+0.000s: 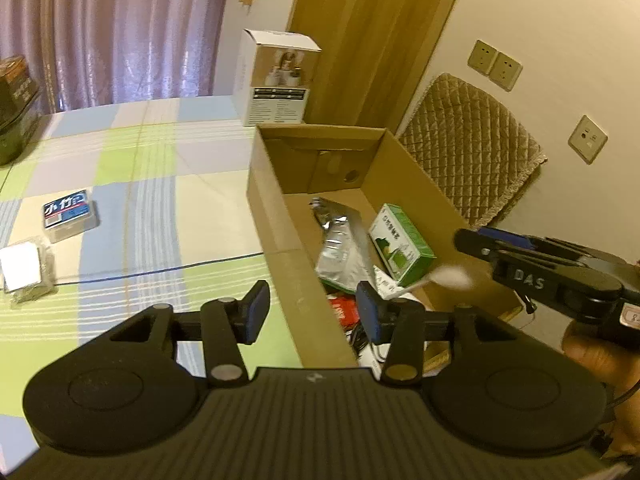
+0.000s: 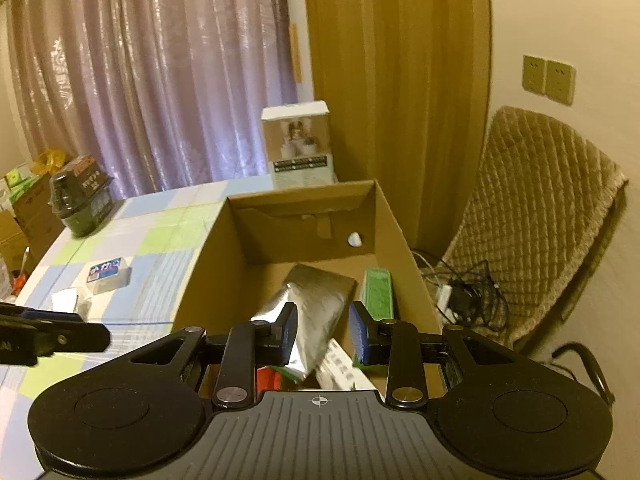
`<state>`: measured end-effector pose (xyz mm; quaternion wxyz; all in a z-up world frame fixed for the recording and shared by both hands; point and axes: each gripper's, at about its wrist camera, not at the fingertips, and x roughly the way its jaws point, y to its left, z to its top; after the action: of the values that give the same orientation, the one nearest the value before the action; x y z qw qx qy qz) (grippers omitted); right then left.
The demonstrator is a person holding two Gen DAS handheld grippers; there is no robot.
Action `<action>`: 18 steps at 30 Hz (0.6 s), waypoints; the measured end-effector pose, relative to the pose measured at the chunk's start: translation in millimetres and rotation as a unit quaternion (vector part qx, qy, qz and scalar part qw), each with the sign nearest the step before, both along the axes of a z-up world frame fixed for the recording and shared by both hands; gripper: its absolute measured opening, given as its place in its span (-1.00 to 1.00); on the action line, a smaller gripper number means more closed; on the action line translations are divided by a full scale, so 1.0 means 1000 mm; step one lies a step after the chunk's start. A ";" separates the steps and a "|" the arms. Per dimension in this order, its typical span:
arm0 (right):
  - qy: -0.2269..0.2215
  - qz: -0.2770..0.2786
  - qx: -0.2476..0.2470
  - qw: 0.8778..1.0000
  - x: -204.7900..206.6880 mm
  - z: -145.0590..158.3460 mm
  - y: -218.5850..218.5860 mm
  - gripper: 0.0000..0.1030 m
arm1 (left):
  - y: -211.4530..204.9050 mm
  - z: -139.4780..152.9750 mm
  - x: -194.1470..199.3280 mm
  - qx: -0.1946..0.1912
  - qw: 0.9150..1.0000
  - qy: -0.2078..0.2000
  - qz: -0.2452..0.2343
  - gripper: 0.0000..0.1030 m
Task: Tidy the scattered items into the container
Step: 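Open the right tool to drop the white spoon into the box, then move both tools back over the clear packet and floss box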
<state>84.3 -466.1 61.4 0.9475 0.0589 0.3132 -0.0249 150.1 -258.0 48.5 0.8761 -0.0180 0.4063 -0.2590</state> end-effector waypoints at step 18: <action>-0.044 0.069 0.000 0.997 -0.038 0.032 0.086 0.80 | 0.085 0.010 -0.039 0.018 0.998 -0.010 0.060 0.10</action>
<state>46.3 -380.3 93.6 0.9600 0.0380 0.2742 0.0429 110.9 -173.1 58.4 0.8940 -0.0237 0.4007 -0.1991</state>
